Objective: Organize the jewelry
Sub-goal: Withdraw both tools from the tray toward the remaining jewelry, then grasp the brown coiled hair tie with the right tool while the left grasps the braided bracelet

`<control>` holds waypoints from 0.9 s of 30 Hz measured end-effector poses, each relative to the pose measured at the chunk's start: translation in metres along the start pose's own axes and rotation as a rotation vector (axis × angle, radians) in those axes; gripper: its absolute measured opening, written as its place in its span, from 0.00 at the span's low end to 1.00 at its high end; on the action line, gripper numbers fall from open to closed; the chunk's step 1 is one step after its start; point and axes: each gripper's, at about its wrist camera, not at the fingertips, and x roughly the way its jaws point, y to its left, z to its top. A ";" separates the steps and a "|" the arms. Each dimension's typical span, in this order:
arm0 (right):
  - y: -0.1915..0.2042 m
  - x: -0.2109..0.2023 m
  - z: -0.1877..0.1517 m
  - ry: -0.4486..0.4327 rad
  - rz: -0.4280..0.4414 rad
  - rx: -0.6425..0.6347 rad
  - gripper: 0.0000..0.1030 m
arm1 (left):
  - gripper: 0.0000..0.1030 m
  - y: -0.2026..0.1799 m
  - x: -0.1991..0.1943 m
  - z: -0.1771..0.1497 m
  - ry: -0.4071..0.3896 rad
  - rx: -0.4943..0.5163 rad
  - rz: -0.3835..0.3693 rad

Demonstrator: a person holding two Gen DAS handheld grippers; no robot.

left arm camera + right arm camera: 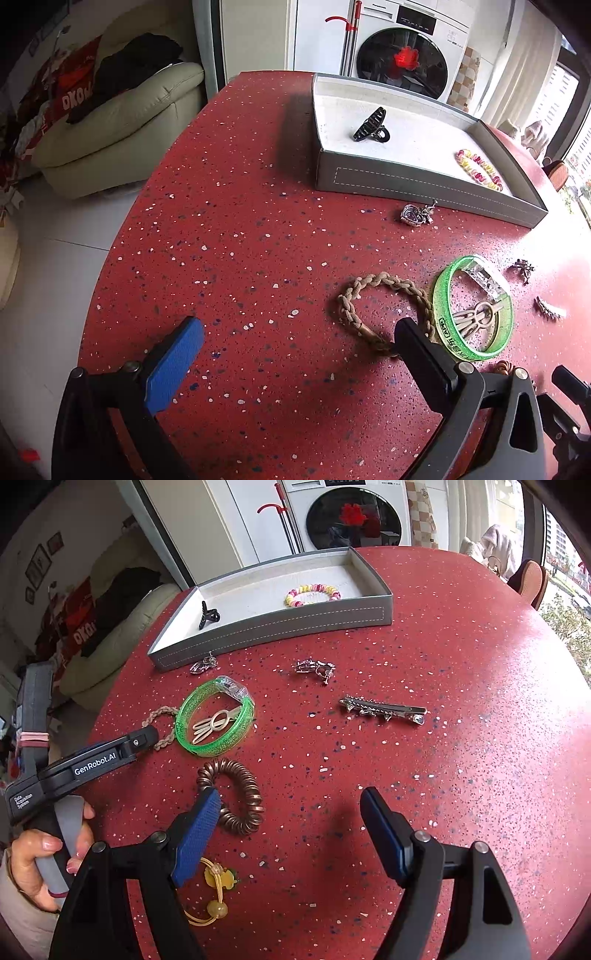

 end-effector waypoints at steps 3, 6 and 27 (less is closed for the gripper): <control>0.008 0.006 0.001 0.011 -0.020 -0.034 0.78 | 1.00 -0.005 0.004 0.001 0.003 0.016 0.018; 0.014 0.012 0.001 0.017 -0.045 -0.069 0.78 | 1.00 -0.005 0.005 0.000 -0.006 0.014 0.014; 0.022 0.009 -0.006 -0.002 -0.054 -0.114 0.14 | 0.66 -0.026 -0.013 -0.009 -0.059 0.121 -0.034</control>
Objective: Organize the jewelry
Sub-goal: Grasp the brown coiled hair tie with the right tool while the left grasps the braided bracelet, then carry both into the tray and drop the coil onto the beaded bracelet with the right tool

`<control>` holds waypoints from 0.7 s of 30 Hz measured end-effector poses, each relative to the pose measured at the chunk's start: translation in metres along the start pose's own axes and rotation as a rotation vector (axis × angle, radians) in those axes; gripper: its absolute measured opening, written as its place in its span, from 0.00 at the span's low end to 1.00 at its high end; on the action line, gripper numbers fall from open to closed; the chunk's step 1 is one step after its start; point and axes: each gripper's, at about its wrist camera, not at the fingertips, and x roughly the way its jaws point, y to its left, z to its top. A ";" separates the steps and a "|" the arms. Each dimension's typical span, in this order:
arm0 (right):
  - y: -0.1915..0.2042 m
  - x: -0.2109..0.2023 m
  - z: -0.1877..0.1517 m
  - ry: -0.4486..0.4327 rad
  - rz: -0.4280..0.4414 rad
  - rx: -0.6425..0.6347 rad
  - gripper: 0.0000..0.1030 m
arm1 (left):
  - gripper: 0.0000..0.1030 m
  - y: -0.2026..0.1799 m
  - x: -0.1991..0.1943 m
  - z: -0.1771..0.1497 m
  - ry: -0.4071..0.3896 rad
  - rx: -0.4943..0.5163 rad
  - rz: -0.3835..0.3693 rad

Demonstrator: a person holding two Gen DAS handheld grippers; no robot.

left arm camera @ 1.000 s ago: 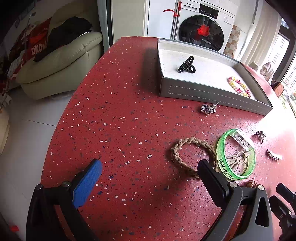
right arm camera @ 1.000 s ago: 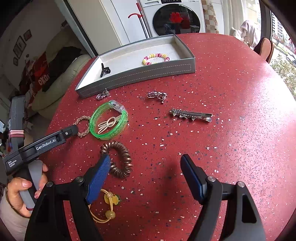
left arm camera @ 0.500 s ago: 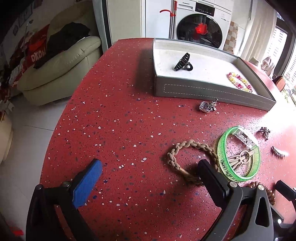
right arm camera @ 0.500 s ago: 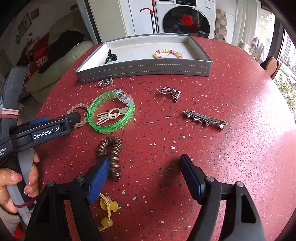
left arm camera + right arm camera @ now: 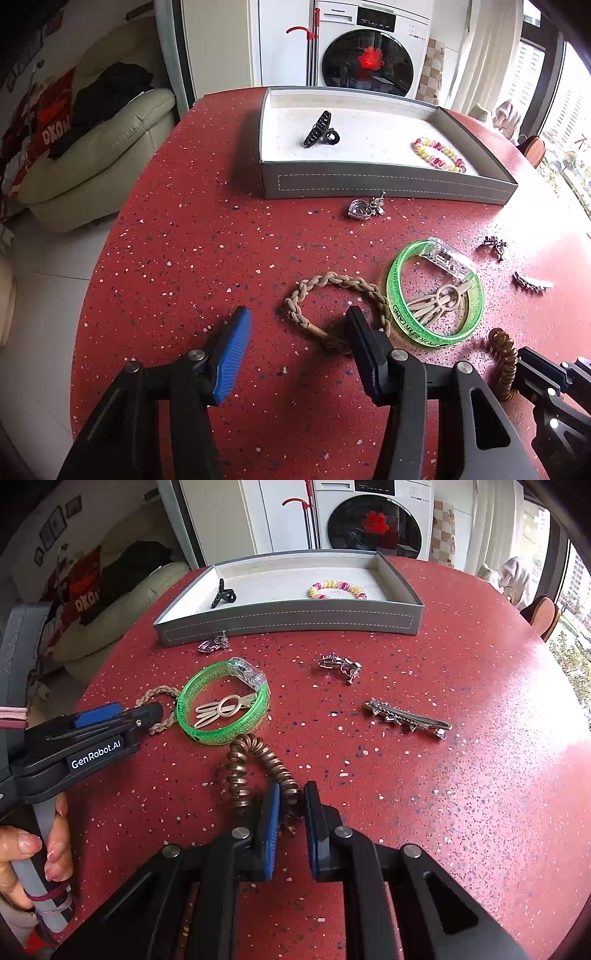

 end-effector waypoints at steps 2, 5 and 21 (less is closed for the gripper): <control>-0.001 -0.001 -0.001 -0.004 0.001 0.004 0.14 | 0.48 -0.002 -0.001 0.000 -0.009 0.011 -0.001; -0.003 -0.004 -0.001 -0.011 0.005 0.012 0.12 | 0.23 0.000 -0.003 -0.001 -0.011 0.017 -0.015; -0.017 -0.020 0.003 -0.041 0.056 0.064 0.12 | 0.24 0.013 -0.029 0.002 -0.066 -0.015 -0.118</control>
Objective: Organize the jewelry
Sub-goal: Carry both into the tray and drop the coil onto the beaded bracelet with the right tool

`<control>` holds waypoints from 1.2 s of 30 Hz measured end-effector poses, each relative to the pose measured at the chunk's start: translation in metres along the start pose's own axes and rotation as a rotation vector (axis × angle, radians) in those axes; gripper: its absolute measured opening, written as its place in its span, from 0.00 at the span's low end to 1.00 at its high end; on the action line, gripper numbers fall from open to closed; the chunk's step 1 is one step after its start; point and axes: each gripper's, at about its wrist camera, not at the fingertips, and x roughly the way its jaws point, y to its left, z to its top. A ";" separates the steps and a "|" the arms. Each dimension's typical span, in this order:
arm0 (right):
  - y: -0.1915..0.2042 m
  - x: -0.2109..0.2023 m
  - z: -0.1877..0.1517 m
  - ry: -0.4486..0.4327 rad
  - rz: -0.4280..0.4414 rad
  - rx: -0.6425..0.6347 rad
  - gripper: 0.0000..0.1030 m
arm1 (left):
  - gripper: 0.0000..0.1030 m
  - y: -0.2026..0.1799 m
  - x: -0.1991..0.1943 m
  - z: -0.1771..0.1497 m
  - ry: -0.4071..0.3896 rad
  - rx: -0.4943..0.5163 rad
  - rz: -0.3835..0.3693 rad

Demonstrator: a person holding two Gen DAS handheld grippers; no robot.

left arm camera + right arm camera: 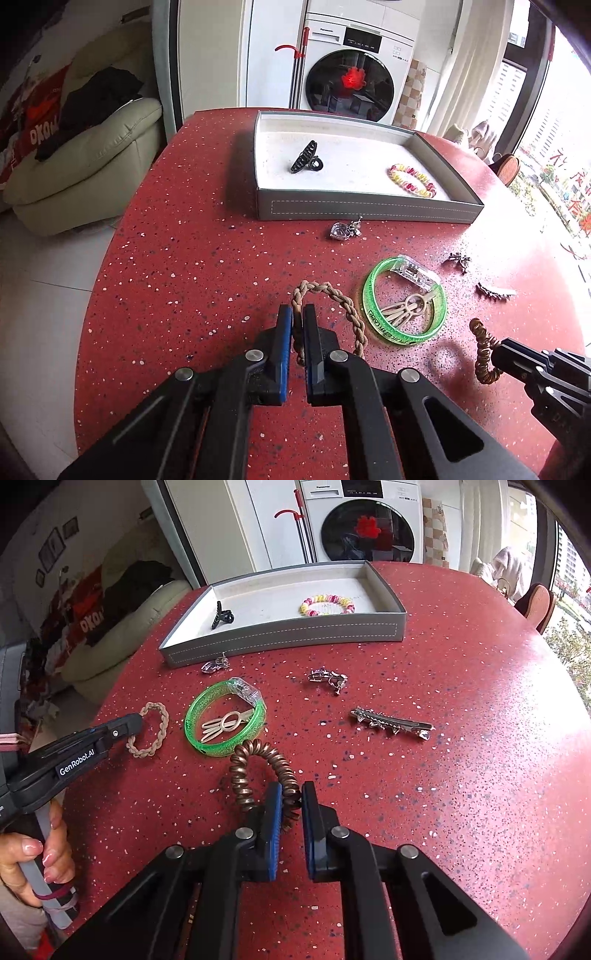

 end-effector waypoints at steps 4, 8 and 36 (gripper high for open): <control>-0.005 -0.004 0.006 -0.007 0.007 0.020 0.12 | 0.24 -0.002 -0.010 0.010 -0.030 0.002 -0.017; -0.011 -0.009 0.017 -0.023 0.016 0.039 0.12 | 0.24 -0.005 -0.018 0.022 -0.064 0.021 -0.024; -0.051 0.038 0.174 -0.090 0.005 0.054 0.12 | 0.24 -0.042 0.053 0.149 -0.098 0.090 0.011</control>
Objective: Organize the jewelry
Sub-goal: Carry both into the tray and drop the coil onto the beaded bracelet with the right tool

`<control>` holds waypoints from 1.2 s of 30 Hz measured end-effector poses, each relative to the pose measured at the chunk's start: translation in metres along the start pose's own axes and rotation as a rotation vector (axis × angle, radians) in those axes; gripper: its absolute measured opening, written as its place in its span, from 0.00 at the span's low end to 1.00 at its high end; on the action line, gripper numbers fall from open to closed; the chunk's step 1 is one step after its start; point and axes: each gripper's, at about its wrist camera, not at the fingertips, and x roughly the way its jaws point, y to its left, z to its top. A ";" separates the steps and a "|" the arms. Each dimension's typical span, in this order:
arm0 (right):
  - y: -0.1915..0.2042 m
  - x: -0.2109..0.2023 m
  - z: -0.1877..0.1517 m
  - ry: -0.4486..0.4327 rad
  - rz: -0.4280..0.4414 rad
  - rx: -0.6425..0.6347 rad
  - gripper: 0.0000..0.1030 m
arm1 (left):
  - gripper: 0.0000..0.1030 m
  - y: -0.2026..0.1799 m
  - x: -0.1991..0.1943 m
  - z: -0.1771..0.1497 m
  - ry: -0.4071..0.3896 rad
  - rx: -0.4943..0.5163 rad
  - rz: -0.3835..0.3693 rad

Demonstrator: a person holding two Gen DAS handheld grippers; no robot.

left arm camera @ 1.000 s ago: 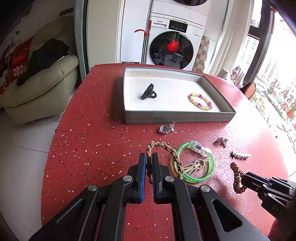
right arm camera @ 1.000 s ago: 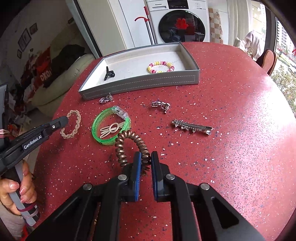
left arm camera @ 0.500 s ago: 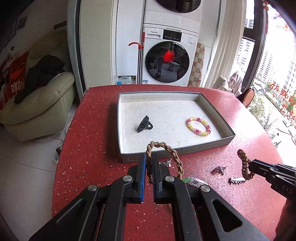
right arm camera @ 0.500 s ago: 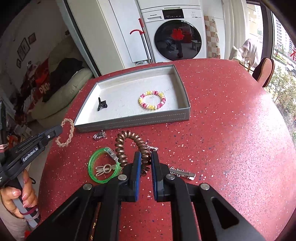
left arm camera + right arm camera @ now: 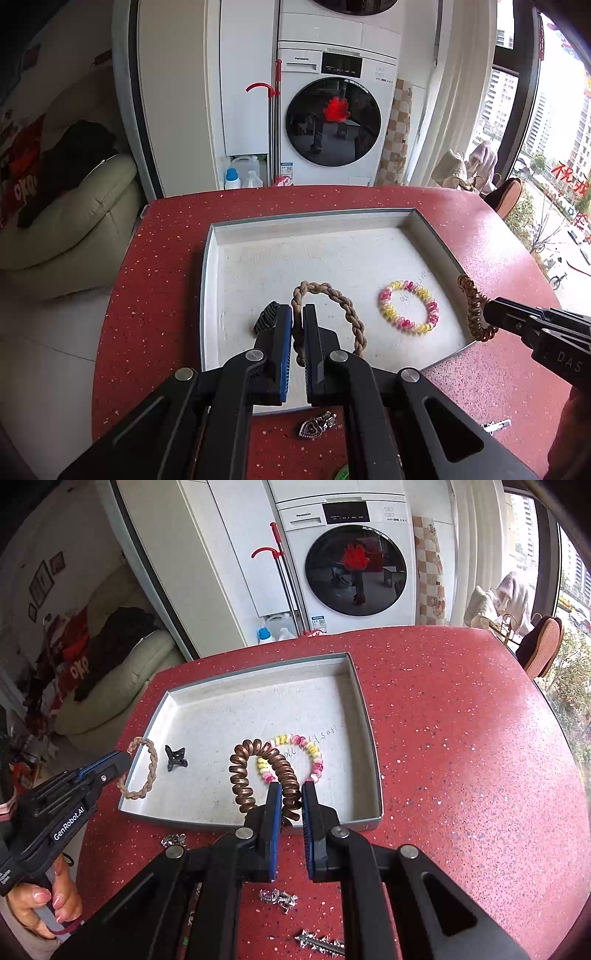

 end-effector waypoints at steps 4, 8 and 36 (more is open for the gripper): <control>-0.004 0.021 0.011 0.013 -0.013 0.005 0.12 | 0.24 -0.008 0.021 0.009 0.008 0.012 0.006; -0.011 0.041 0.018 0.031 -0.027 0.022 0.12 | 0.24 -0.015 0.041 0.015 0.027 0.031 0.024; -0.017 0.056 0.015 0.016 0.052 0.098 0.51 | 0.24 -0.022 0.081 0.000 0.122 0.082 0.132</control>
